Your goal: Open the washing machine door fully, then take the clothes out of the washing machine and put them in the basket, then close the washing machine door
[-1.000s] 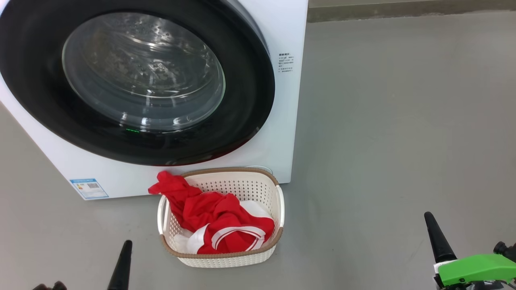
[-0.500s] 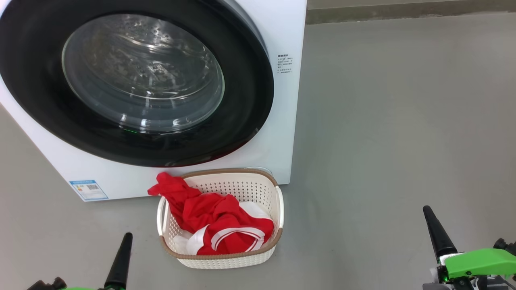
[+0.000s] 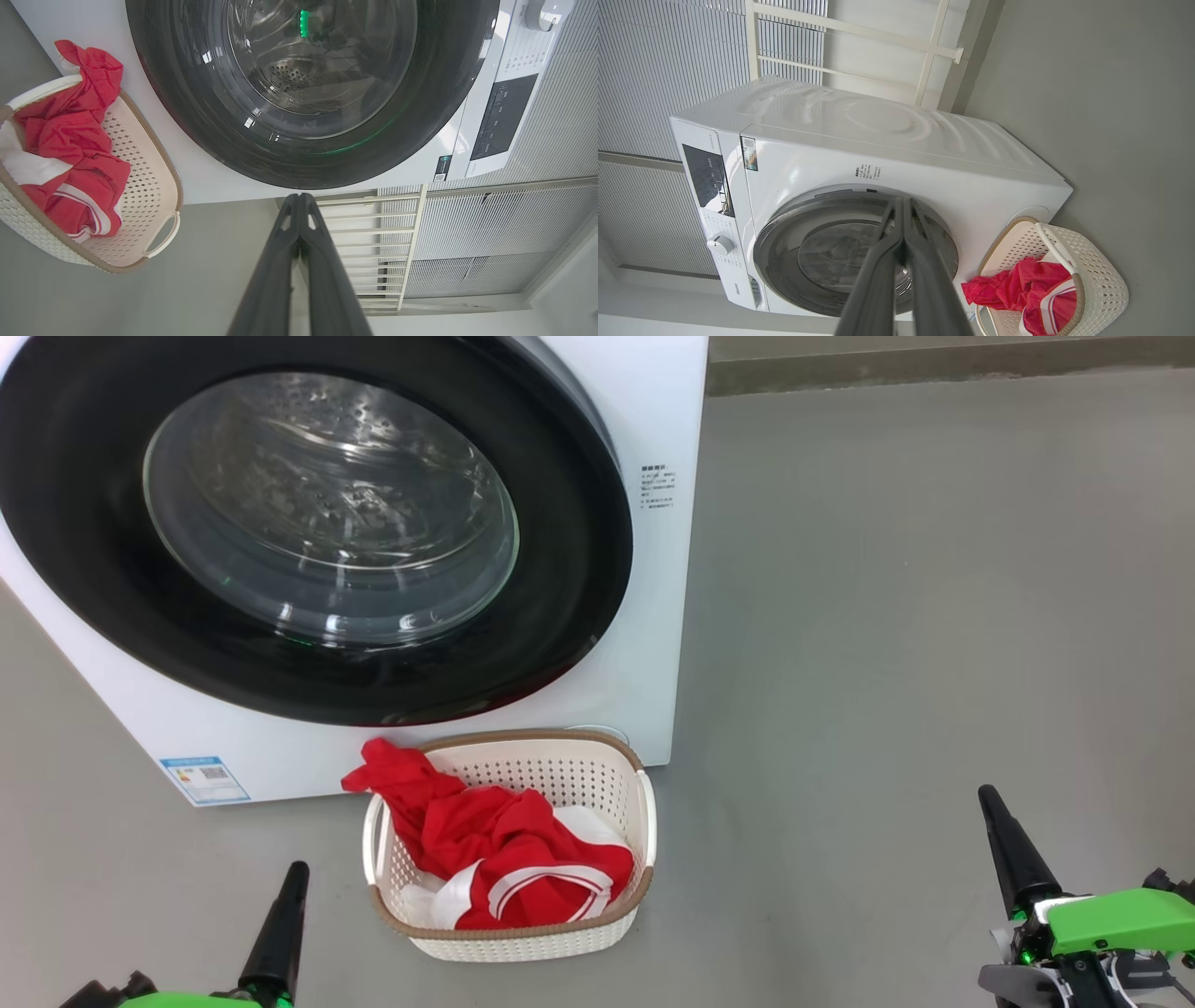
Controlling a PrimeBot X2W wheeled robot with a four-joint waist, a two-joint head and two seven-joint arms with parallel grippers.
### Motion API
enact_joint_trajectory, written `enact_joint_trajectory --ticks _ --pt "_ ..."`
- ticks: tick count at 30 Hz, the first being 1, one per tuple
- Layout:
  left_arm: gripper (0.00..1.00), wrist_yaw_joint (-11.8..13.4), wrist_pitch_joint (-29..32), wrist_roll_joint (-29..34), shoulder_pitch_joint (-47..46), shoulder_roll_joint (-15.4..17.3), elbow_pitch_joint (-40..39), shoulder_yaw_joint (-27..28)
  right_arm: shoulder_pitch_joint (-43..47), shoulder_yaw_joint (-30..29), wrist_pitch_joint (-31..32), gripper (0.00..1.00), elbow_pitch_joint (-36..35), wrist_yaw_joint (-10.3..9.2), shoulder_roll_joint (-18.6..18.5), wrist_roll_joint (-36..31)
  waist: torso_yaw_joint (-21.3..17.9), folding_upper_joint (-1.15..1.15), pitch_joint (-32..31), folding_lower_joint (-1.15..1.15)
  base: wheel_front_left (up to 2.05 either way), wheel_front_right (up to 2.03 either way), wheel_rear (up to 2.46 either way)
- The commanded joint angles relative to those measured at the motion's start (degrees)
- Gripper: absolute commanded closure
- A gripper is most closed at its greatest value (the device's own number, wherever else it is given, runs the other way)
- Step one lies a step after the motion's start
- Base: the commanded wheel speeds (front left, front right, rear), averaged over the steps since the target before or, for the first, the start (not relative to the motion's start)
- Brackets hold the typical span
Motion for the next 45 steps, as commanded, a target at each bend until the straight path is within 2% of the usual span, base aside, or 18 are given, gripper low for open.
enact_joint_trajectory --ticks 1,8,45 --pt "1.0 -0.4 0.6 -1.5 -2.7 0.6 -1.2 2.1 -2.7 0.7 0.7 1.0 -1.8 -0.03 -1.0 1.6 0.0 0.0 0.0 0.0 0.0 0.0 0.0" --pt "1.0 -0.4 1.7 -5.4 -3.3 0.4 -1.0 2.5 -3.4 0.6 1.9 1.0 -2.0 -0.03 -1.0 5.6 -0.1 0.0 -0.2 0.0 0.0 0.0 0.0" --pt "1.0 -0.4 1.9 -5.2 -3.4 0.2 -1.0 2.7 -3.4 0.7 1.8 1.0 -2.0 -0.03 -1.0 5.6 -0.1 0.0 -0.2 0.0 0.0 0.0 0.0"
